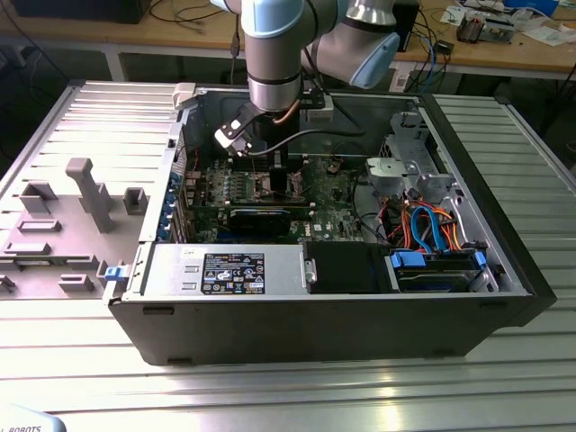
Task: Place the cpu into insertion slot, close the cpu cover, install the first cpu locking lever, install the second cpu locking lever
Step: 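Place the cpu into insertion slot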
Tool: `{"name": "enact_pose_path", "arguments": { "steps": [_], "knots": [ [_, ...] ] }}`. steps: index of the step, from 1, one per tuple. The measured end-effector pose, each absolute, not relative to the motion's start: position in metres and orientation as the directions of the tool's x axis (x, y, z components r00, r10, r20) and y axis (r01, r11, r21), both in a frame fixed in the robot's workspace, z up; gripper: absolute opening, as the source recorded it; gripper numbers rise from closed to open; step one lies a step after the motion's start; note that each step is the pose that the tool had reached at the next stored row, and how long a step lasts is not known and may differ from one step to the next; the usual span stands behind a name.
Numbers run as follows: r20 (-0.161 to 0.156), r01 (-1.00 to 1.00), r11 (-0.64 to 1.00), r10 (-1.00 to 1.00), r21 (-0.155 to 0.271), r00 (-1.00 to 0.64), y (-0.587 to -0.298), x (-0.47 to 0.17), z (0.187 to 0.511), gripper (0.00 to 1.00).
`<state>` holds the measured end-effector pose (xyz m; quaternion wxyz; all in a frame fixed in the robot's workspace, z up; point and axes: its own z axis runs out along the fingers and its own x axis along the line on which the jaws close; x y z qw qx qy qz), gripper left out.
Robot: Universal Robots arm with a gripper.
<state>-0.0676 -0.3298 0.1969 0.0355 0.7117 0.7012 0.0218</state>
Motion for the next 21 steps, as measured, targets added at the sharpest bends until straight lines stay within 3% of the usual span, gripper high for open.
{"name": "enact_pose_path", "arguments": {
  "steps": [9,21],
  "knots": [
    [-0.006,0.997,-0.015,1.0,0.08,0.016,-0.3286,-0.0678,0.1959,0.7],
    [-0.014,0.997,-0.006,1.0,0.08,0.007,-0.3285,-0.0677,0.2009,0.7]
  ]
}}
